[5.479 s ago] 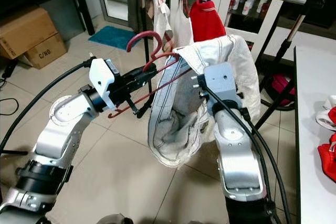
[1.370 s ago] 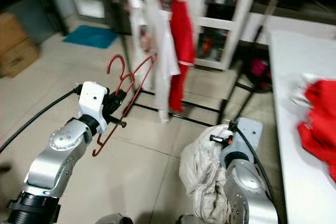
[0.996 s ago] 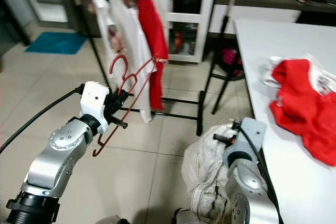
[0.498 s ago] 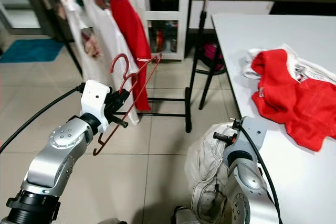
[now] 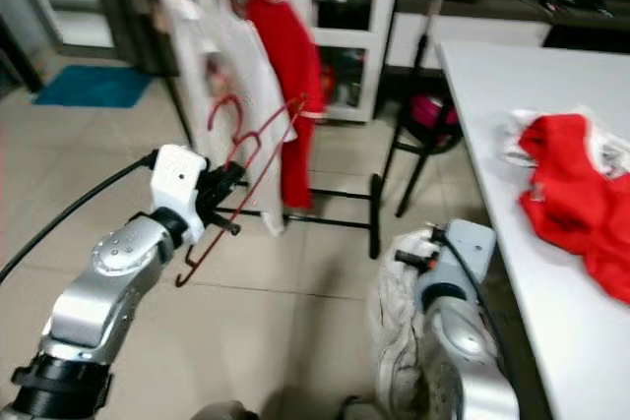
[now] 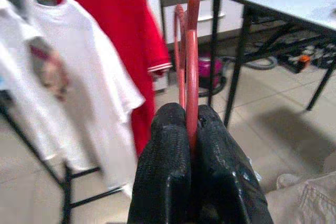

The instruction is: Hang hanger

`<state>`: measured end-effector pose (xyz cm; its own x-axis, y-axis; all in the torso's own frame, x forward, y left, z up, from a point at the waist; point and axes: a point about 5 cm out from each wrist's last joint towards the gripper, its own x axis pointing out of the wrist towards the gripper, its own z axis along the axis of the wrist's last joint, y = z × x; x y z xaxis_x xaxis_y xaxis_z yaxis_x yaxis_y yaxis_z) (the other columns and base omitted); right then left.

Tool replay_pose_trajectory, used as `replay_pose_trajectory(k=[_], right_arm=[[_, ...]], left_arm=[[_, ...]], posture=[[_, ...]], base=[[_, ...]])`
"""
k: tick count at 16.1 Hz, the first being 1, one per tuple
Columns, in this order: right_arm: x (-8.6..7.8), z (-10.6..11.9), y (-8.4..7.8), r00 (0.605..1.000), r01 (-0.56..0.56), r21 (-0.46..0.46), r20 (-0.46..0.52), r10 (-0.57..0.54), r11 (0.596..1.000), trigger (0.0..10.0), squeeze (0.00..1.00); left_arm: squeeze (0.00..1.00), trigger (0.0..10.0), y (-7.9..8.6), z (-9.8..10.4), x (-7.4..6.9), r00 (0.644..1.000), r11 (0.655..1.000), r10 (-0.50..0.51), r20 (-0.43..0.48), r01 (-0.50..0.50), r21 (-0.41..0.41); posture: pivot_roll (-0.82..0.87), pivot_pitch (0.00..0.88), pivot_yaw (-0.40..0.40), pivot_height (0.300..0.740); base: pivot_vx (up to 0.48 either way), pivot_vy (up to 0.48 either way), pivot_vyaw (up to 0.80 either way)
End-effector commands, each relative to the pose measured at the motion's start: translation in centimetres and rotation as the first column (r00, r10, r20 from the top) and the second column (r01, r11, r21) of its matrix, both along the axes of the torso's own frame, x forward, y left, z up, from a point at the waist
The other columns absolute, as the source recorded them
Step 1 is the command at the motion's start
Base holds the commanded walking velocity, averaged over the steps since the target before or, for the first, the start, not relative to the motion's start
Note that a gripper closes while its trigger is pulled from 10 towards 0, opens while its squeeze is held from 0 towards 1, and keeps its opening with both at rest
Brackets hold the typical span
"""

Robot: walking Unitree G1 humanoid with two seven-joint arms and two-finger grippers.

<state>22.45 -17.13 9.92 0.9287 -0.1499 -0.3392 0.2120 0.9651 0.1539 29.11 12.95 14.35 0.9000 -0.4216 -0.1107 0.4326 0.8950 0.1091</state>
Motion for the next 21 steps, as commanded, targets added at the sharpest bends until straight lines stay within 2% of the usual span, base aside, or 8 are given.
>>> replay_pose_trajectory(k=[1,3,21], right_arm=[[0.21,0.86,-0.06,0.999,0.006,0.005,0.045,-0.006,1.0,10.0,0.0],[0.2,0.84,-0.04,0.999,0.005,0.009,0.045,-0.005,1.0,10.0,0.0],[-0.19,0.44,-0.72,0.998,0.062,0.018,0.019,-0.062,0.998,10.0,0.0]], left_arm=[[0.0,10.0,-0.36,0.55,-0.06,1.0,1.0,-0.017,0.02,0.017,-0.01],[0.0,10.0,-0.45,0.53,-0.06,1.0,1.0,-0.021,0.02,0.022,-0.009],[0.0,10.0,-0.63,0.57,0.29,0.999,0.999,-0.043,0.012,0.043,0.002]], posture=[[0.0,0.04,0.036,0.74],[0.0,0.04,0.036,0.74],[-0.01,0.048,0.056,0.74]], base=[[0.0,0.334,0.0],[0.0,0.336,-0.21],[0.0,0.335,-0.8]])
